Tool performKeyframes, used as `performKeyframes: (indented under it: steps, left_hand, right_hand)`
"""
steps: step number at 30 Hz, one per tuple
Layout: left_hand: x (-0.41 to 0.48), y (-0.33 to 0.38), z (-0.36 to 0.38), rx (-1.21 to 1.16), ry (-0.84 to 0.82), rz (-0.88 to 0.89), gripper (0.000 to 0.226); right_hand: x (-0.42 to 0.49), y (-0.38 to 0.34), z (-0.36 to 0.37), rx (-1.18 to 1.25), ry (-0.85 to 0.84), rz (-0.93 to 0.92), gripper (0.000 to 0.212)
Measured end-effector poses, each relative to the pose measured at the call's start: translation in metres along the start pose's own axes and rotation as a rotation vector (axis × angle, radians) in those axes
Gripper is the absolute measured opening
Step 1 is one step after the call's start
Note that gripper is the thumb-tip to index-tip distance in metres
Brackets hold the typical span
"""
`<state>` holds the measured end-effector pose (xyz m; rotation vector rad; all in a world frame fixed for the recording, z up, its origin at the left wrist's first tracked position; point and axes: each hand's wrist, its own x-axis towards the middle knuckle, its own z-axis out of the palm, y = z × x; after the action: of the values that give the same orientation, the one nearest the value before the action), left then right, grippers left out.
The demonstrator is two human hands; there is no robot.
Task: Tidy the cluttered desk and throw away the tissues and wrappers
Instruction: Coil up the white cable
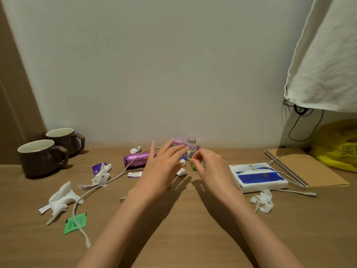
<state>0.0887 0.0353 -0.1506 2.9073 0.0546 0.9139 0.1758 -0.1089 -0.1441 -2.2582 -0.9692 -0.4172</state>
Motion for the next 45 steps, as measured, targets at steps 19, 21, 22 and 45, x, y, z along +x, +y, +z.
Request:
performKeyframes:
  steps: [19,21,22,45]
  left_hand:
    - [-0.010,-0.085,-0.035,-0.019,0.385,-0.482,0.031]
    - [-0.017,-0.092,-0.033,-0.054,0.393,-0.566,0.031]
    - [-0.021,-0.095,-0.033,-0.085,0.408,-0.617,0.031]
    - [0.035,-0.015,-0.085,-0.313,0.014,-0.039,0.071]
  right_hand:
    - [0.005,0.030,-0.022,0.308,-0.276,0.057,0.020]
    - [0.003,0.032,-0.022,0.311,-0.379,0.059,0.020]
    - [0.001,0.033,-0.023,0.294,-0.401,0.067,0.020]
    - [0.042,-0.004,-0.080,0.323,-0.203,-0.160,0.030]
